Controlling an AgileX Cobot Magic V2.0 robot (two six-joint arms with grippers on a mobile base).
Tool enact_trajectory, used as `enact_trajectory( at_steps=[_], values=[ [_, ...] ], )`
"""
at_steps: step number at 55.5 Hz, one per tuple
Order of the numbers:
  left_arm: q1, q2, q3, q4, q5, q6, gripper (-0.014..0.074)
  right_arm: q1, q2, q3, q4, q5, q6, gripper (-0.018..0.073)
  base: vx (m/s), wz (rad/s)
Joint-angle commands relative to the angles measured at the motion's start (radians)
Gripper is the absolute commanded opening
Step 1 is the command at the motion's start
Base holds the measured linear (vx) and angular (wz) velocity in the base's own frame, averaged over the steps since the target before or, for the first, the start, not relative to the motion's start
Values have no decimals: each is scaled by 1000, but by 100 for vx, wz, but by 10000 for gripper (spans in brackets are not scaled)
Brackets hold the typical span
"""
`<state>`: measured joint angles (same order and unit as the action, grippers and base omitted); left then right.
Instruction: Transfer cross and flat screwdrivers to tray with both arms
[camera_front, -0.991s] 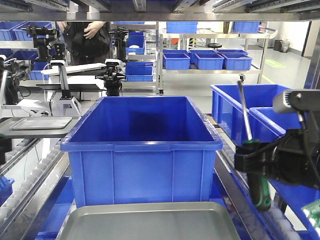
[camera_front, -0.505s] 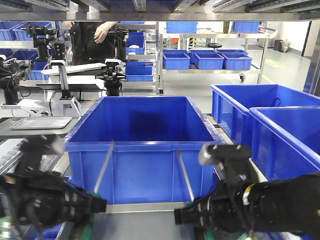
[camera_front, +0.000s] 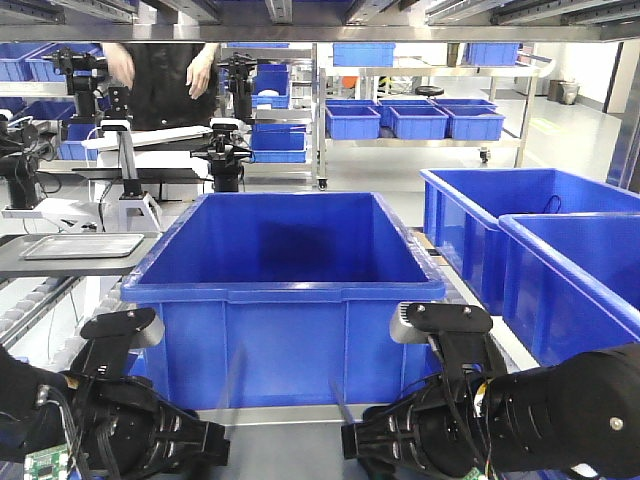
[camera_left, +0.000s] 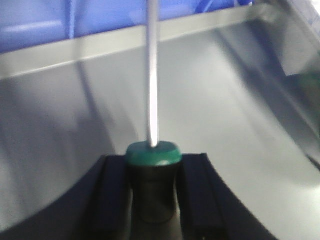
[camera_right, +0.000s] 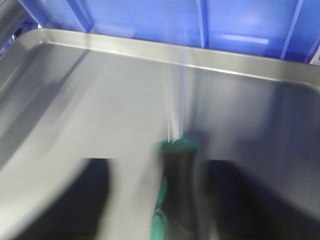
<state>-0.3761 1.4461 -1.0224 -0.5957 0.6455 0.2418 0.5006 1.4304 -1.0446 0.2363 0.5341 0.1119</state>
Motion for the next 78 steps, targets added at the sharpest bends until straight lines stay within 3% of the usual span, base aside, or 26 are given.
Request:
enact_trajectory(
  at_steps=[1,8,24,52,57,66,73,78],
  values=[
    [-4,-41,-33,-39,-51,-2,552,-3,-37,-30,9,-62,-4,626,0,0],
    [-3,-81,-34,-37,-93,2,598,-3,-61,-30,9,-104,-14,624,0,0],
    [-3,-224,-34,-38,-269,34,583,-3,-124,-30,6,-208,-14,542,0,0],
    [-3,-245,-20,-18,-287,34,569,-3,-121,-30,6,-204,-14,393,0,0],
    [-3,-301,39,67,-327,12,510,-3,-121,-30,6,-204,-14,373,0,0],
    [19,-505,231,299,-391,-143,302,-3,-121,-30,6,-204,-14,344,0,0],
    [83,-714,414,423,-417,-242,104,-3,-121,-30,6,-204,-14,323,0,0],
    [141,-862,527,486,-417,-242,-9,-3,-121,-30,6,-204,-14,308,0,0]
  ],
)
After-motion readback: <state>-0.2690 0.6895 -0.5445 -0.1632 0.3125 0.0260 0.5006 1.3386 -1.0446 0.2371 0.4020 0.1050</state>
